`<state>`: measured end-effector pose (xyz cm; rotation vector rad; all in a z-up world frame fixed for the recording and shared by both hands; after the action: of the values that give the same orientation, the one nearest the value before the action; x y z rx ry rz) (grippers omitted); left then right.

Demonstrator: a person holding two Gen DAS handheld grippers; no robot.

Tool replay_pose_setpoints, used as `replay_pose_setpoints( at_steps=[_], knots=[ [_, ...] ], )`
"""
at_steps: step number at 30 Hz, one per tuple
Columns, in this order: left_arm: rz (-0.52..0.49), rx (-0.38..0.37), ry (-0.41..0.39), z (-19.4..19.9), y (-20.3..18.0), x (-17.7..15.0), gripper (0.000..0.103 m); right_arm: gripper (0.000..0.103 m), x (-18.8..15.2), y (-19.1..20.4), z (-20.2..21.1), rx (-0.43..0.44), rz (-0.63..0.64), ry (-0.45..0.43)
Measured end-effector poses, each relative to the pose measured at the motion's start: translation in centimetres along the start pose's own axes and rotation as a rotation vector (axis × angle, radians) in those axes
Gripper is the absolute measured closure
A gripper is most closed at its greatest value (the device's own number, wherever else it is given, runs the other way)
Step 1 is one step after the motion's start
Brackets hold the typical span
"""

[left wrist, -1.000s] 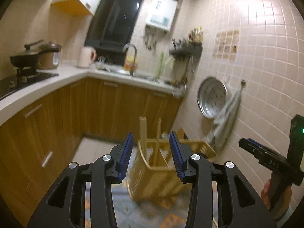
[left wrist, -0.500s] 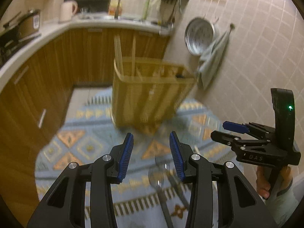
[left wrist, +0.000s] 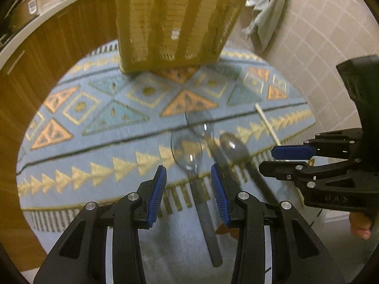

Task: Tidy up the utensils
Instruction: 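Move both open grippers back over the spoons on the table, then close the left gripper on a clear spoon handle while the right grasps a dark spoon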

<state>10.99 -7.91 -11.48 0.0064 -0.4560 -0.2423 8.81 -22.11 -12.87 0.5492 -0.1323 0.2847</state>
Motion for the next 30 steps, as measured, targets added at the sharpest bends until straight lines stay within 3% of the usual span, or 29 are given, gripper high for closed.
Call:
replay_pose_setpoints(
  at_steps=[3, 12, 15, 22, 29, 30],
  knots=[
    [0.003, -0.025, 0.031, -0.6, 0.1, -0.8, 0.075, 0.081, -0.8, 0.5, -1.3, 0.010, 0.010, 0.039],
    [0.003, -0.063, 0.073, -1.2, -0.3, -1.2, 0.075, 0.084, -0.8, 1.5, -3.0, -0.062, 0.064, 0.063],
    [-0.003, -0.040, 0.063, -1.5, -0.7, -1.1, 0.075, 0.092, -0.7, 2.1, -3.5, -0.116, 0.103, 0.057],
    [-0.071, 0.050, 0.041, -1.9, -1.6, -0.9, 0.075, 0.093, -1.1, 2.0, -3.2, -0.125, 0.091, 0.030],
    [-0.124, 0.068, 0.052, -2.1, -1.9, -0.9, 0.077, 0.093, -1.1, 0.6, -1.5, -0.157, 0.054, 0.020],
    [-0.141, 0.074, 0.057, -2.1, -1.9, -1.0, 0.081, 0.093, -1.1, 0.5, -1.6, -0.158, 0.049, 0.027]
  ],
)
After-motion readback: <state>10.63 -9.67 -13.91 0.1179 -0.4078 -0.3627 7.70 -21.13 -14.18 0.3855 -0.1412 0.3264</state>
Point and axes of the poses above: each gripper's, at about its wrist camera, not at the fingertips, and z roughly against the way its jaws point, y to its left, x to its top, the point moved 9 cm from there along -z, roughly the way its jaws point, and after that the axes turned 15 degrees about x, right-handed, at the moved point
